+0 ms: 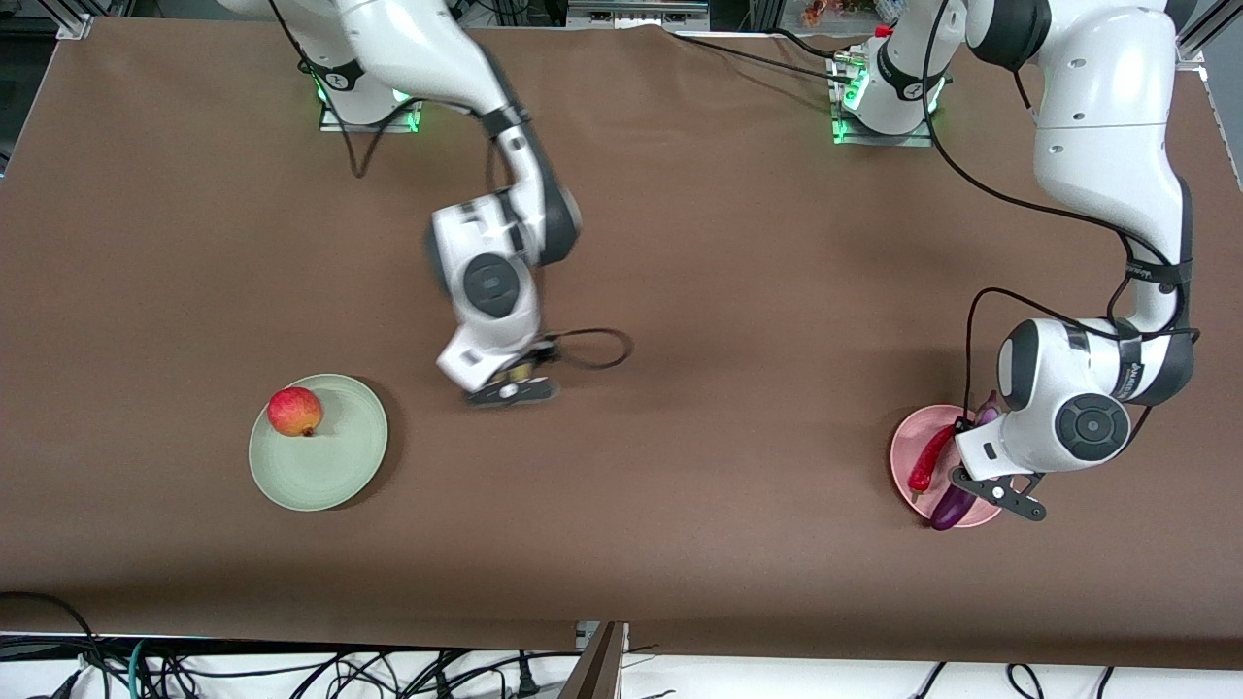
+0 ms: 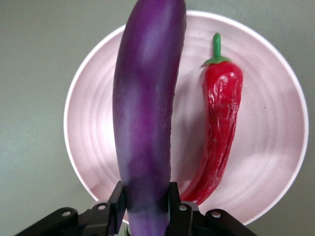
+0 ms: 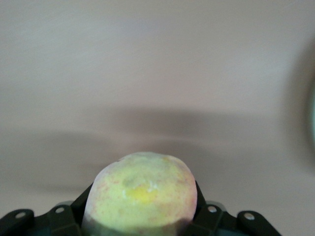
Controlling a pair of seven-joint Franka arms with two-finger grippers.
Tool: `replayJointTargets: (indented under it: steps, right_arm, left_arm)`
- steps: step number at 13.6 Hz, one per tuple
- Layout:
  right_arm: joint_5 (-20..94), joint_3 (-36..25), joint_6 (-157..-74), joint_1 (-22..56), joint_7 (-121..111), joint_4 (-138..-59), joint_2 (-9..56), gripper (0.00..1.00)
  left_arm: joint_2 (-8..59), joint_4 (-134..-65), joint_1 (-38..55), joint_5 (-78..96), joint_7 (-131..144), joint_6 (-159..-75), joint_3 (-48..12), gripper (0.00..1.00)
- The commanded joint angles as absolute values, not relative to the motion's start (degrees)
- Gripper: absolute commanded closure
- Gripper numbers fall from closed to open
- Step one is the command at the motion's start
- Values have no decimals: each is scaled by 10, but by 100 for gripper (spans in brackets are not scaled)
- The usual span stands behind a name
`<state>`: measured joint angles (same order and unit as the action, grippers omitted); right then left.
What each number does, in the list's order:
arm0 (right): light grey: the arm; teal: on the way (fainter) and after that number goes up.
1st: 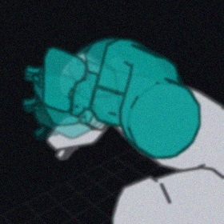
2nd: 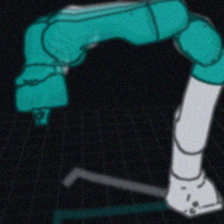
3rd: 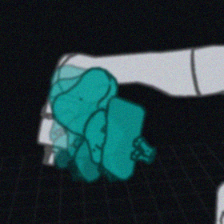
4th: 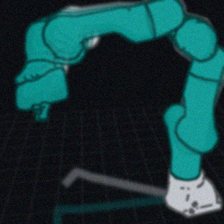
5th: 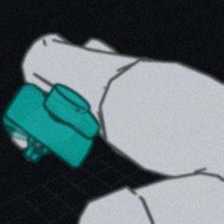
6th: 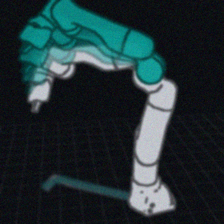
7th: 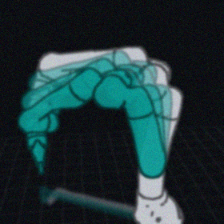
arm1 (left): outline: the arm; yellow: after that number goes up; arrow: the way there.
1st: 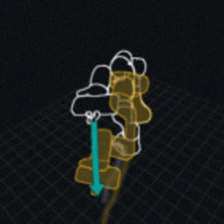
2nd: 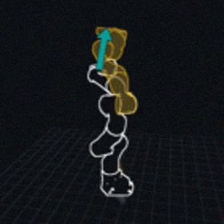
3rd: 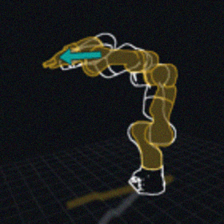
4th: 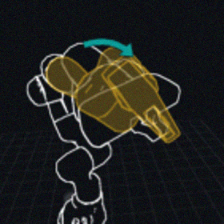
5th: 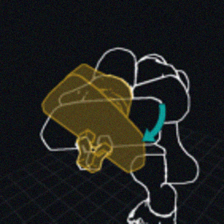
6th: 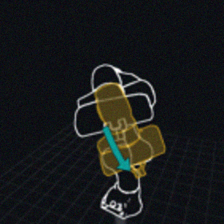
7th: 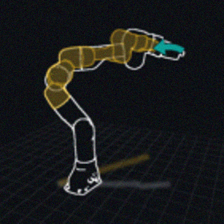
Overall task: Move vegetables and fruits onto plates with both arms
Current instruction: 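Lower the eggplant with the left gripper while the right gripper lowers the peach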
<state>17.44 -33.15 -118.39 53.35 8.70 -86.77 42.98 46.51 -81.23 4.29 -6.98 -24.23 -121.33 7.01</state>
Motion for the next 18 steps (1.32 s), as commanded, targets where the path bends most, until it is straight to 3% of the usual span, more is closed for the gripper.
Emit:
replayJointTargets:
  steps: [1, 5, 11, 12, 13, 14, 16, 18]
  right_arm:
    - [168, -330, -1178, 444, -30, -875, 426, 92]
    - [183, -311, -1227, 329, -166, -876, 450, 92]
    - [221, -292, -1280, 312, -163, -875, 475, 90]
    - [224, -292, -1285, 312, -164, -874, 478, 72]
    - [225, -292, -1289, 310, -157, -873, 479, 16]
    - [223, -293, -1294, 310, -163, -869, 477, 0]
    - [223, -294, -1281, 309, -163, -848, 462, 0]
    - [222, -306, -1211, 309, -165, -824, 433, 0]
  left_arm:
    - [461, -806, 41, -72, -250, -1208, 69, 0]
    - [418, -800, 46, -49, -246, -1196, 65, 0]
    - [315, -768, 60, -16, -232, -1095, 67, 0]
    - [289, -774, 59, -11, -195, -1095, 66, 0]
    - [256, -789, 59, 11, -152, -1087, 67, 0]
    - [213, -815, 55, 23, -119, -1072, 66, 0]
    - [150, -846, 36, 25, -97, -1017, 62, 0]
    - [72, -906, -29, 23, -50, -979, -17, 0]
